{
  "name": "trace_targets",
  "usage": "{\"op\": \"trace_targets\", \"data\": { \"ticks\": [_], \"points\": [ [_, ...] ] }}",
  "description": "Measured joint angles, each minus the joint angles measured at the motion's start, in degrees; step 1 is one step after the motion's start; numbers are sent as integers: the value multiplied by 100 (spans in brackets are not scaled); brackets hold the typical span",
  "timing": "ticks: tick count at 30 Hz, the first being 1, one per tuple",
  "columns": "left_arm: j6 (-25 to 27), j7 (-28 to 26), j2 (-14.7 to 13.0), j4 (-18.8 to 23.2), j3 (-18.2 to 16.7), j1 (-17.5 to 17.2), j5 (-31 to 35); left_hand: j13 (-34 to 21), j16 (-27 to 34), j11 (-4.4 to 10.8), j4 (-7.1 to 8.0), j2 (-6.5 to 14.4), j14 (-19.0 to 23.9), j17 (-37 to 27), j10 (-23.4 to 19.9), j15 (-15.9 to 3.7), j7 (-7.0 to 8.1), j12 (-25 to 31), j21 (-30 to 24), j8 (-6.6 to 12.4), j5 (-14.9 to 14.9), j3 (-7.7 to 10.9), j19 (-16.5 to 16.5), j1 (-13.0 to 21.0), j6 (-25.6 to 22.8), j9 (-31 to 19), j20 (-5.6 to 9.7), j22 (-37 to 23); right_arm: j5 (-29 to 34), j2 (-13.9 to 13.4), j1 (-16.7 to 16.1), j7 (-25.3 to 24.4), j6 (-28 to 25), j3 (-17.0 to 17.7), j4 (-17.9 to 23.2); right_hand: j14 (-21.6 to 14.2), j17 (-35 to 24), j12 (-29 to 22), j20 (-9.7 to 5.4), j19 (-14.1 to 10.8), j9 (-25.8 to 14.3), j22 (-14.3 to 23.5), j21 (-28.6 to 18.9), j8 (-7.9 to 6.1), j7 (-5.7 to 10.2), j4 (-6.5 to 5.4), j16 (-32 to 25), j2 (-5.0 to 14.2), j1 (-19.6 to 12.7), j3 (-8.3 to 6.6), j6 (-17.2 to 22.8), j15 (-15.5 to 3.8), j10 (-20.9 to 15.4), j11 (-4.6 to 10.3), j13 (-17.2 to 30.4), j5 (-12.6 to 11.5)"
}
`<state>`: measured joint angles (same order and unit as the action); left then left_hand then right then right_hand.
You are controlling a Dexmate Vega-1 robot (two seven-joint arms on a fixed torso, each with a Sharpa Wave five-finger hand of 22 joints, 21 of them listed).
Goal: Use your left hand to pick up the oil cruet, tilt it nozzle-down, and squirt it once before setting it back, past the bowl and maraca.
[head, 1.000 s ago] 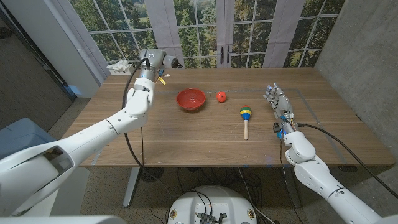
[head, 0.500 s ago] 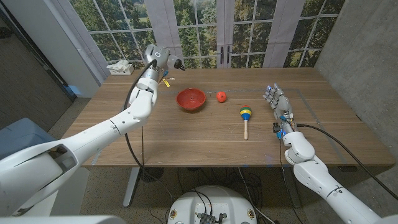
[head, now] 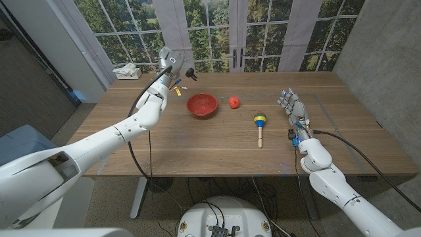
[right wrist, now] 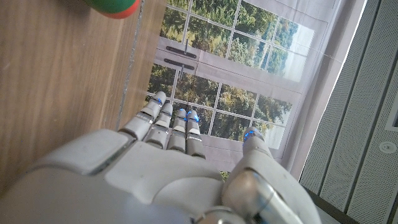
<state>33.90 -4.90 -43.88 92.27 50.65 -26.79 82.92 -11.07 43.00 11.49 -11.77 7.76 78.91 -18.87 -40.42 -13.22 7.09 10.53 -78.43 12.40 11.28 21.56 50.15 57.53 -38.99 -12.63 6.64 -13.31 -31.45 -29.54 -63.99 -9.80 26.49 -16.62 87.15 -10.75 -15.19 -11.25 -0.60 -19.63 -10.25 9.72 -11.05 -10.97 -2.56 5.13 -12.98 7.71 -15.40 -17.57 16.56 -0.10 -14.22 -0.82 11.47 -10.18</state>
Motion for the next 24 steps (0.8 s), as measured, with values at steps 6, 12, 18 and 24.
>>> {"op": "trace_targets", "data": {
  "ticks": [6,12,18,24],
  "points": [
    [-279,245,-90,-3,3,27,335,-2,0,31,-2,0,0,0,30,0,21,-17,-43,-3,-4,12,-30,0,22,0,-29,28,-30,16,64,46,1,-23,-64,0,0,0,0,0,0,0,0,0,0,0,0,0,0,0,0,0,0,0,0,0],
    [-440,370,-108,-34,-32,38,525,-2,0,44,-1,-1,0,-16,42,0,48,-20,-70,-4,-4,13,-40,1,49,0,-19,28,-43,23,106,71,1,-39,-108,0,0,0,0,0,0,0,0,0,0,0,0,-1,1,0,0,0,0,0,0,0],
    [-574,468,-92,-81,-81,41,659,-1,0,102,-1,14,-21,-16,103,22,92,-38,-126,-64,26,13,-123,-14,195,-1,-40,54,-46,29,147,81,-5,-51,-148,0,0,0,0,0,0,0,0,0,0,0,0,-39,40,0,0,0,0,0,0,0],
    [-669,561,-51,-127,-117,54,719,4,9,87,-53,182,-21,-107,88,22,194,106,-125,-119,232,65,-203,-297,487,35,-59,-12,-49,36,187,94,-21,-67,-186,0,0,0,0,0,0,0,0,0,0,0,0,14,93,0,0,0,0,0,0,0]
  ]
}}
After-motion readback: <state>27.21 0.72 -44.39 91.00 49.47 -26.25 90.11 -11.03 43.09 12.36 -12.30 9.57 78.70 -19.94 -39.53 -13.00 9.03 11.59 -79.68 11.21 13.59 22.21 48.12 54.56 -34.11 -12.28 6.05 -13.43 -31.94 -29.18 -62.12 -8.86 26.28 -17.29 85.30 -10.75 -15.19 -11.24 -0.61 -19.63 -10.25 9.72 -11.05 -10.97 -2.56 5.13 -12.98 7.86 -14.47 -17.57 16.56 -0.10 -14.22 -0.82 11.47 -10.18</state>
